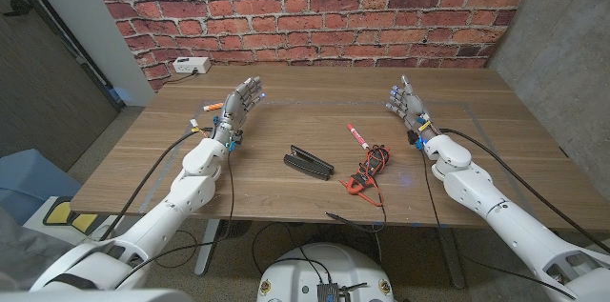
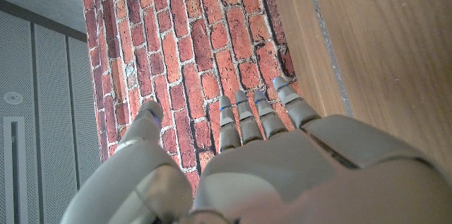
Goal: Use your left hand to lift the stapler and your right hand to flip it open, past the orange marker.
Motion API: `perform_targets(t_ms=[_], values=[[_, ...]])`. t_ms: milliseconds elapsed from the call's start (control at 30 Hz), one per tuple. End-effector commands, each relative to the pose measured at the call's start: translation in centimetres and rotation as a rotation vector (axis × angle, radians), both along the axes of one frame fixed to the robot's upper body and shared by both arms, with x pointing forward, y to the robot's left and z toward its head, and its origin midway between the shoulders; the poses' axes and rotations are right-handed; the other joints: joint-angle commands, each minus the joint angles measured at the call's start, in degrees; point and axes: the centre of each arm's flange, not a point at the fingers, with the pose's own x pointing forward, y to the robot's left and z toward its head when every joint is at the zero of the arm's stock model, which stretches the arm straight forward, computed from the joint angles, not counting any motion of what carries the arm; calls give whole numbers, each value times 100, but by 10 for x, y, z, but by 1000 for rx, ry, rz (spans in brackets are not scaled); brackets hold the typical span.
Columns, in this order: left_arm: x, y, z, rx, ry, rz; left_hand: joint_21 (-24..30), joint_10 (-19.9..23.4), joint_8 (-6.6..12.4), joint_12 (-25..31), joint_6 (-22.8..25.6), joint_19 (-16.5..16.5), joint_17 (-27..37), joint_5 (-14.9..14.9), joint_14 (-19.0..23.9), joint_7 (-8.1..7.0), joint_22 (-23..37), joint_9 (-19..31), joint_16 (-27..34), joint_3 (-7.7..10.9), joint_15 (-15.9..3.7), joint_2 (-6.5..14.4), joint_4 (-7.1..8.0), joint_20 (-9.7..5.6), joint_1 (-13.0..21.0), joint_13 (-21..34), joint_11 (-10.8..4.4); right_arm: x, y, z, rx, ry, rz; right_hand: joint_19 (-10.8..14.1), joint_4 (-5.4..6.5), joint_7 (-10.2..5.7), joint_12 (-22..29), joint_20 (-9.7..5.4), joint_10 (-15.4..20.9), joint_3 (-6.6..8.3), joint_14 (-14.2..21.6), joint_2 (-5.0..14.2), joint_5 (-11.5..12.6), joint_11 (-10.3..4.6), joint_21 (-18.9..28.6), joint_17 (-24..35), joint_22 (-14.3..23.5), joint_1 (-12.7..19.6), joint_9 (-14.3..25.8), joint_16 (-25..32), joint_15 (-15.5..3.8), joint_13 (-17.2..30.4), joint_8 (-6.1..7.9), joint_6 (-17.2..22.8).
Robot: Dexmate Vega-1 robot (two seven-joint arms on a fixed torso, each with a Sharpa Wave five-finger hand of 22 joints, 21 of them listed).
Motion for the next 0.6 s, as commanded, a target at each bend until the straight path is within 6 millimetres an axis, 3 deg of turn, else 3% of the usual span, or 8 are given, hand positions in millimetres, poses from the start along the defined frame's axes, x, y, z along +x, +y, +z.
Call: perform_targets(t_ms=[33, 600], values=[[-6, -3, 6, 83, -19, 18, -35, -76, -21, -52, -74, -40, 19, 16, -50, -12, 10, -10, -14, 11, -193, 10, -53, 18, 128, -3, 65, 0, -6, -1, 1, 3, -7, 13, -35, -20, -30, -10, 52, -18, 43, -2, -21, 7, 20, -1, 16, 51, -4, 49, -11, -15, 33, 57], [-20, -4, 28, 280, -61, 140, -59, 42, -6, -1, -38, -82, 21, 7, -53, 19, 11, -66, 17, -25, -195, -9, -31, 15, 243, -21, 64, 3, -9, 5, 8, -22, -6, 6, -50, -21, -56, -21, 56, -11, 59, 11, -37, 0, 19, -60, 15, 79, -14, 54, -7, -66, 27, 45]])
